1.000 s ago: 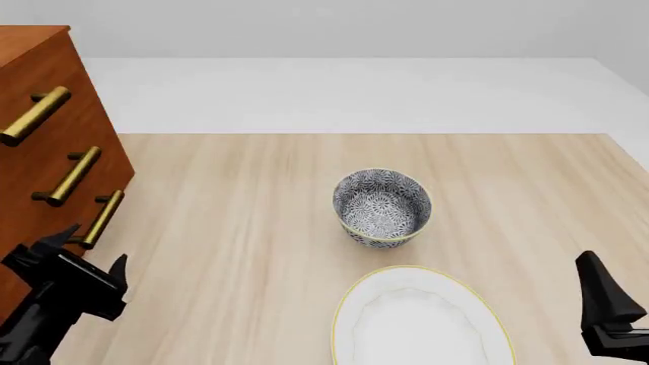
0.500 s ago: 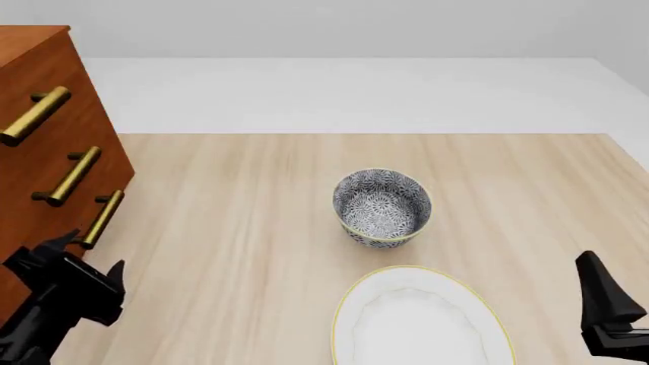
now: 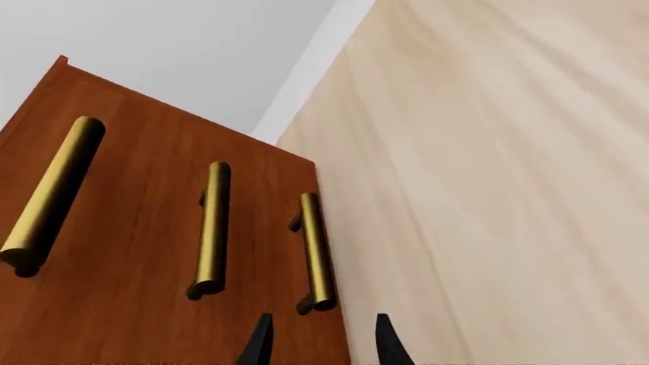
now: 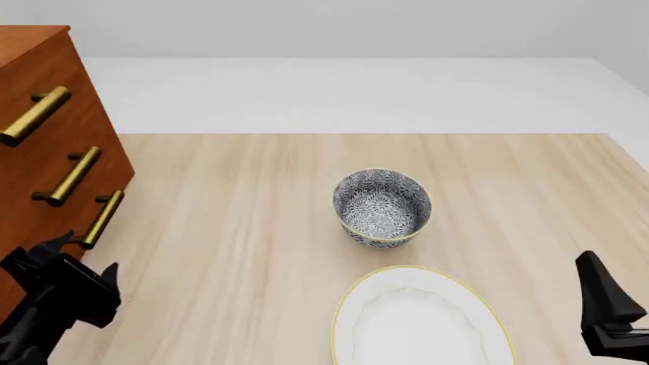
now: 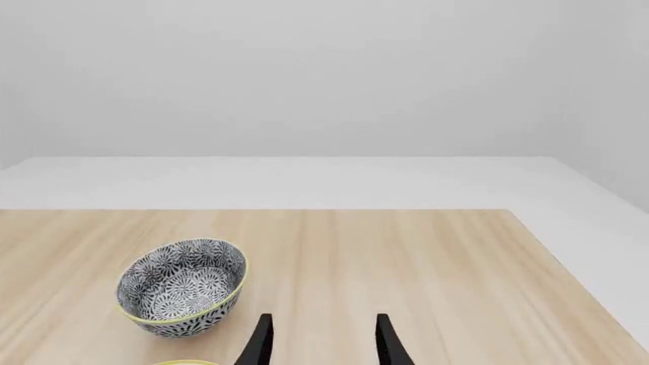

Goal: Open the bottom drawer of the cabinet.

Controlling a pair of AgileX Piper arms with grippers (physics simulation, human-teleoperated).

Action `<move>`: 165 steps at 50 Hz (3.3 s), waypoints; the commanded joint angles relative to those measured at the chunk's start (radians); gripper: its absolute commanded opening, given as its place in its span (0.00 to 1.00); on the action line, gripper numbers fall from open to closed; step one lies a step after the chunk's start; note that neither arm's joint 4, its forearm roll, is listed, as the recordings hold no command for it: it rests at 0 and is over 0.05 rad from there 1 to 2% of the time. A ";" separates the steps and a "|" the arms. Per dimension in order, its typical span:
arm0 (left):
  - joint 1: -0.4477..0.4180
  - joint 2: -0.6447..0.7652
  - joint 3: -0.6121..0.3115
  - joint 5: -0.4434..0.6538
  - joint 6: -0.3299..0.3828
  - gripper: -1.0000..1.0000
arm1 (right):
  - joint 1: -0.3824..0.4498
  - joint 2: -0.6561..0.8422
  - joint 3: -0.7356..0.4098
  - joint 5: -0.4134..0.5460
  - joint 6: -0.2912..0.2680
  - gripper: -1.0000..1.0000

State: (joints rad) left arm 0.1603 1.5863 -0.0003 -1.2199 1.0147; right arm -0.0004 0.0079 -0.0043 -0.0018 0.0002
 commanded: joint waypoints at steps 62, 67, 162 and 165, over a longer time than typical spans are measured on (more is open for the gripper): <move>0.033 0.185 -0.155 0.000 0.127 1.00 | 0.000 0.000 0.000 0.000 0.000 1.00; 0.027 0.218 -0.171 0.000 0.132 1.00 | 0.000 0.000 0.000 0.000 0.000 1.00; 0.020 0.291 -0.177 0.000 0.191 0.00 | 0.000 0.000 0.000 0.000 0.000 1.00; 0.011 0.285 -0.172 0.000 0.187 0.00 | 0.000 0.000 0.000 0.000 0.000 1.00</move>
State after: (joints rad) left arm 0.1875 1.8851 -0.2386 -1.2199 1.1910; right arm -0.0003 0.0079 -0.0043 -0.0018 0.0001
